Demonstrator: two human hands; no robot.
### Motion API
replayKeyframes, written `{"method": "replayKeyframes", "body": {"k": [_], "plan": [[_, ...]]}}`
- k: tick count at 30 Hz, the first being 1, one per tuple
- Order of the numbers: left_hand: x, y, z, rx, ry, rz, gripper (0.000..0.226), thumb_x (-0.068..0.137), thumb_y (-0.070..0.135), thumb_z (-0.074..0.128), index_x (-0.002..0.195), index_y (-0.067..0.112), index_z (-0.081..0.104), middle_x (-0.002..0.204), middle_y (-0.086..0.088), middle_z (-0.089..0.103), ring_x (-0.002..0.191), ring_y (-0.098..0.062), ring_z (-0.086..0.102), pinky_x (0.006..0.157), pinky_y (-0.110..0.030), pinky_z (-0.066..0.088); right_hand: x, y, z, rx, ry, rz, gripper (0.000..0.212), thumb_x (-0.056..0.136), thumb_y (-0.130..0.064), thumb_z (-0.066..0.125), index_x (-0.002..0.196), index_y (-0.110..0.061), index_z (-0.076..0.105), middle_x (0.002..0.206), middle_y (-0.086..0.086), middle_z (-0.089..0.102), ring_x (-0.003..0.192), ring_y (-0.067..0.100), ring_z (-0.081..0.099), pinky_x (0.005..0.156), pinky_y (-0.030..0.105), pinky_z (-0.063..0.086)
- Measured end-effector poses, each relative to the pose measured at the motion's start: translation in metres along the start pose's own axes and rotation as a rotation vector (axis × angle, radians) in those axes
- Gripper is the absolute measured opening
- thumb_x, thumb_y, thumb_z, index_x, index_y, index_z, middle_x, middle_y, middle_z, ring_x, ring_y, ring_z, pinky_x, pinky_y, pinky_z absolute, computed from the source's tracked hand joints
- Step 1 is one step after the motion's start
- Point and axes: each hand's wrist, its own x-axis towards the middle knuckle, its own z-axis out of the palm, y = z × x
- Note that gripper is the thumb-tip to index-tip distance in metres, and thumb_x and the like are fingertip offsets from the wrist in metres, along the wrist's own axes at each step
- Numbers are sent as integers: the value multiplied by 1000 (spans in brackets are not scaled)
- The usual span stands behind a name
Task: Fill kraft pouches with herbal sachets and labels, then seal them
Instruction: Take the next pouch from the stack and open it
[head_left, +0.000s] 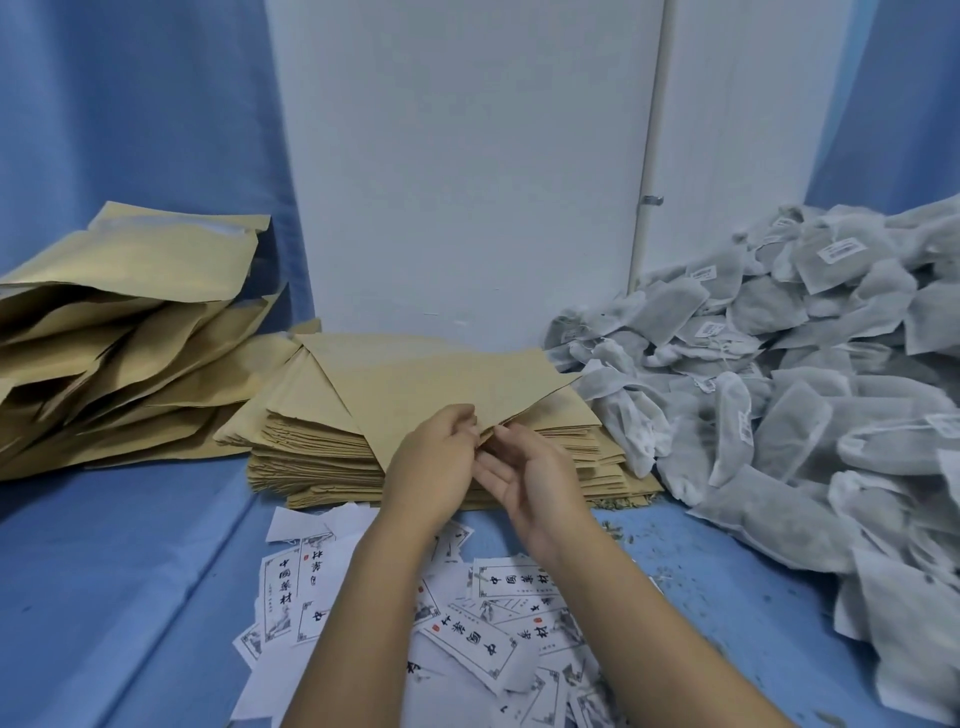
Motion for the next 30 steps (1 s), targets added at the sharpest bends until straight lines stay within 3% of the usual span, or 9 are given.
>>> {"method": "replayKeyframes", "body": {"k": [3, 7, 11, 14, 18, 22, 24, 30], "plan": [[-2, -1, 0, 253, 31, 108, 36, 98, 26, 42, 133, 23, 51, 127, -1, 61, 116, -20, 55, 94, -31, 42, 0, 0, 1, -45, 8, 3, 21, 92, 6, 44, 78, -3, 57, 82, 15, 66, 66, 19, 69, 60, 27, 57], [-5, 0, 2, 535, 52, 209, 47, 93, 17, 42, 139, 23, 40, 125, -2, 63, 113, -26, 56, 89, -37, 46, -1, 3, 3, -173, 30, -11, 21, 86, 11, 45, 73, -4, 52, 63, 7, 63, 59, 12, 63, 61, 25, 57], [-6, 0, 2, 567, 83, 262, 49, 97, 17, 38, 145, 25, 31, 116, -4, 66, 104, -28, 59, 80, -36, 45, 0, 4, 5, -102, 71, 29, 17, 87, 11, 46, 84, -2, 56, 74, 11, 66, 62, 16, 65, 61, 26, 59], [-9, 4, 2, 571, 58, 316, 62, 97, 16, 38, 151, 29, 10, 105, -5, 67, 89, -27, 58, 68, -34, 39, 0, 0, 7, -29, 78, 69, 15, 86, 11, 47, 93, 3, 58, 73, 12, 66, 55, 15, 64, 57, 24, 58], [-9, 10, 0, 569, 47, 320, 71, 97, 16, 38, 151, 30, -6, 93, -7, 64, 73, -22, 48, 64, -34, 37, -2, -6, 10, -48, 141, 27, 14, 84, 15, 47, 84, 4, 57, 66, 11, 61, 41, 9, 54, 48, 20, 53], [-12, 14, 3, 528, 69, 308, 70, 97, 15, 38, 152, 26, -3, 89, -9, 63, 75, -26, 50, 69, -38, 41, -1, -3, 8, -114, 274, -2, 19, 81, 16, 45, 73, 0, 52, 58, 10, 54, 42, 12, 50, 45, 20, 50], [-10, 13, 2, 497, 93, 298, 67, 97, 15, 39, 152, 25, 2, 90, -10, 64, 80, -30, 55, 71, -40, 42, -1, -3, 9, -95, 254, 5, 19, 82, 15, 46, 74, 0, 54, 52, 6, 58, 40, 10, 53, 45, 20, 51], [-12, 9, 1, 531, 102, 380, 73, 88, 6, 45, 149, 35, 18, 125, 5, 61, 111, -24, 58, 85, -37, 46, 1, -6, 5, -51, 261, 27, 12, 90, 2, 52, 97, -1, 62, 77, 10, 69, 56, 14, 67, 48, 23, 55]]}}
